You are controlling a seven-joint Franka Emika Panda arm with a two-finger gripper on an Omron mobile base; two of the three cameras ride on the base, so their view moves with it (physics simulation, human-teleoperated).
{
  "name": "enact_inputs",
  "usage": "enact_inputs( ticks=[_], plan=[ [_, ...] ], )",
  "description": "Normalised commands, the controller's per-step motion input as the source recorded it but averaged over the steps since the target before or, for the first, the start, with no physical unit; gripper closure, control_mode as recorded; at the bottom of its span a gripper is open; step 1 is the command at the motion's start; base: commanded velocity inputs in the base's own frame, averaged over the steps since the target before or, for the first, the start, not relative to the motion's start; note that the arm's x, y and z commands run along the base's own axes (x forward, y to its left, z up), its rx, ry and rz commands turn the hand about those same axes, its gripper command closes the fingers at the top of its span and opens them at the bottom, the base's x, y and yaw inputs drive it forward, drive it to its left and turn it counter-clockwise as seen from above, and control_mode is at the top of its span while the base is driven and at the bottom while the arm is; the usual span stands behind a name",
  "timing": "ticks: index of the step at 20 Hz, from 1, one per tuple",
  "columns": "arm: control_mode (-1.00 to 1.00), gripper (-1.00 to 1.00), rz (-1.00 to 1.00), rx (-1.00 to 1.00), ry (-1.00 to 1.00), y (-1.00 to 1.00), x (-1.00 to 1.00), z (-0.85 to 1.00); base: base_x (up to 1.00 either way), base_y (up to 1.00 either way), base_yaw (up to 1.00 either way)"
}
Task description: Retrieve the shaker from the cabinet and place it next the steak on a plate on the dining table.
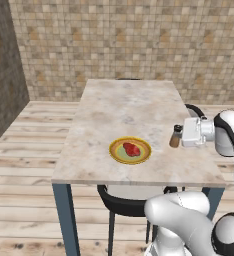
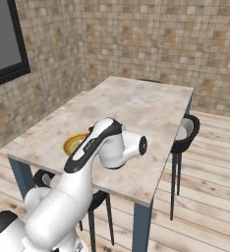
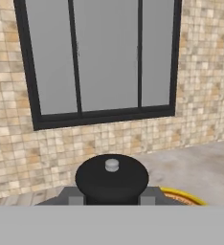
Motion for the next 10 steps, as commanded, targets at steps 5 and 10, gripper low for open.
enact_inputs(
  ticks=[5,10],
  plan=[
    [-1.0,1.0,0.0,-0.03,0.0,-0.03,0.22,-0.07,0.0,0.0,0.0],
    [-1.0,1.0,0.0,-0.12,0.0,-0.07,0.27,-0.24,0.0,0.0,0.0]
  ],
)
